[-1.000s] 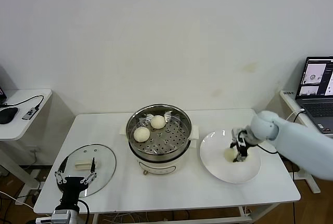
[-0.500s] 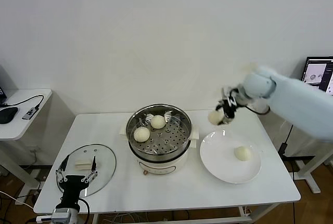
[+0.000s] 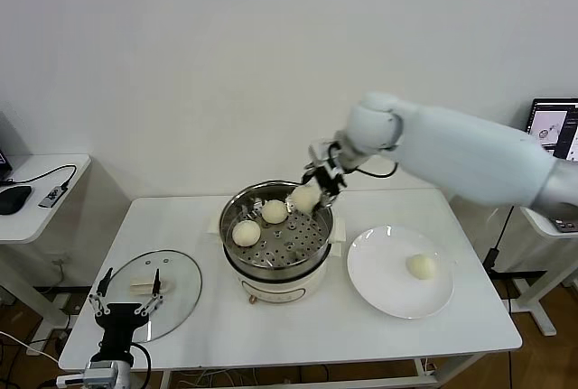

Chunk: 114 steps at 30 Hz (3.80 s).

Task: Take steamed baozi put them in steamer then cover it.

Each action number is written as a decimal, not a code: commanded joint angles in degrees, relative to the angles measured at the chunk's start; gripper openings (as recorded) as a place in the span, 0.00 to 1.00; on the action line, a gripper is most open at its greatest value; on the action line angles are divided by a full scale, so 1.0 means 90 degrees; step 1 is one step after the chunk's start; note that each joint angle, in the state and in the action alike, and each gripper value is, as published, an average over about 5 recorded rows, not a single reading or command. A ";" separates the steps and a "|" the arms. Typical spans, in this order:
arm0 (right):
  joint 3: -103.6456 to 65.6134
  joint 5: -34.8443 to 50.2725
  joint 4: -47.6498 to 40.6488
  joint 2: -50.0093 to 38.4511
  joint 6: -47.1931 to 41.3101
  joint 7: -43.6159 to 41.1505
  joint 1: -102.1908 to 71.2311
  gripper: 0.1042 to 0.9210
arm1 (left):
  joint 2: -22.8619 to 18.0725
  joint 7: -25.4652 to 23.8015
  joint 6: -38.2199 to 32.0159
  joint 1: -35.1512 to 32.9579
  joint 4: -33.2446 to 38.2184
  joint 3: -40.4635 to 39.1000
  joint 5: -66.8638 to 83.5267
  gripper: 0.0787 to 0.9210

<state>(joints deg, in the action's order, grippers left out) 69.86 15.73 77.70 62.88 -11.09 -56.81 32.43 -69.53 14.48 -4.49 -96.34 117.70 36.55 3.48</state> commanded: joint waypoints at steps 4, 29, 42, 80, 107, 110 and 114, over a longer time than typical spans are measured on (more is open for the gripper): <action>0.0623 -0.0805 -0.0414 0.1204 0.1792 0.0134 -0.0195 0.64 | -0.0061 0.0023 -0.0001 0.0002 0.0020 0.0010 -0.0009 0.88; 0.1000 -0.1639 -0.0333 0.1312 0.2741 -0.0196 -0.0240 0.65 | -0.0113 0.0082 -0.0113 -0.0040 -0.0067 0.0005 0.0047 0.88; 0.0777 -0.1404 -0.0284 0.0971 0.2466 -0.0023 0.0068 0.88 | -0.0091 0.0093 -0.0098 -0.0038 -0.0022 0.0043 0.0061 0.88; -0.2106 -0.2453 0.0148 -0.3806 -0.0578 -0.0313 -0.3078 0.88 | 0.0077 0.0091 -0.0092 -0.0037 -0.0053 0.0003 0.0042 0.88; -0.2737 -0.3227 -0.1164 -0.2430 -0.0464 -0.0155 -0.4089 0.88 | 0.0025 0.0109 -0.0121 -0.0078 -0.0108 0.0026 0.0000 0.88; -0.2797 -0.3357 -0.1231 -0.2391 -0.0487 -0.0171 -0.4118 0.88 | 0.0023 0.0114 -0.0119 -0.0068 -0.0114 0.0023 0.0006 0.88; -0.2849 -0.3418 -0.1359 -0.2328 -0.0514 -0.0161 -0.4127 0.86 | 0.0034 0.0112 -0.0116 -0.0052 -0.0131 0.0023 0.0006 0.88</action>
<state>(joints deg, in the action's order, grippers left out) 45.20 -13.23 67.45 40.55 -15.70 -58.34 -3.49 -69.29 15.52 -5.58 -96.86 116.62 36.77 3.51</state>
